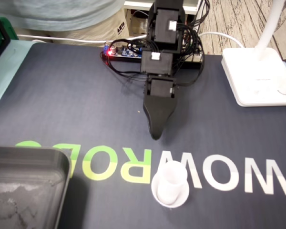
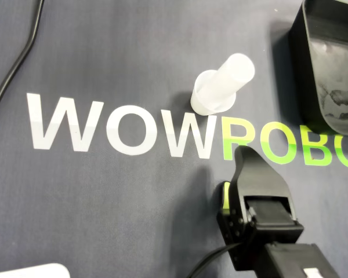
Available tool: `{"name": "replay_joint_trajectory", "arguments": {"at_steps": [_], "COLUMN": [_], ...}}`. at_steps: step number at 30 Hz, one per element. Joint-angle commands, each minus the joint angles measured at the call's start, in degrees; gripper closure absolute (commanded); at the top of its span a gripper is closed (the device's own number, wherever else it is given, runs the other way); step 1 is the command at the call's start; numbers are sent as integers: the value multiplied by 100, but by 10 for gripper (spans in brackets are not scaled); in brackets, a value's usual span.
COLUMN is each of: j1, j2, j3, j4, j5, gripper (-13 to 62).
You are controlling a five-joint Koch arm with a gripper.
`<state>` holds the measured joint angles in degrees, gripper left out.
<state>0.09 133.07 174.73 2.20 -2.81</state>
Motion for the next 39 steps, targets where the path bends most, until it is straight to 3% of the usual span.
{"name": "replay_joint_trajectory", "arguments": {"at_steps": [1, 12, 19, 28, 34, 39], "j1": [-26, 26, 114, 272, 352, 18], "j2": [439, 439, 439, 105, -167, -545], "j3": [-167, -1125, -1301, -1898, -1986, -1696], "j4": [-35, 88, -352, -1389, -2382, -3516], "j5": [26, -237, -1222, -3577, -6530, -7655], "gripper": [159, 166, 166, 166, 165, 166]}}
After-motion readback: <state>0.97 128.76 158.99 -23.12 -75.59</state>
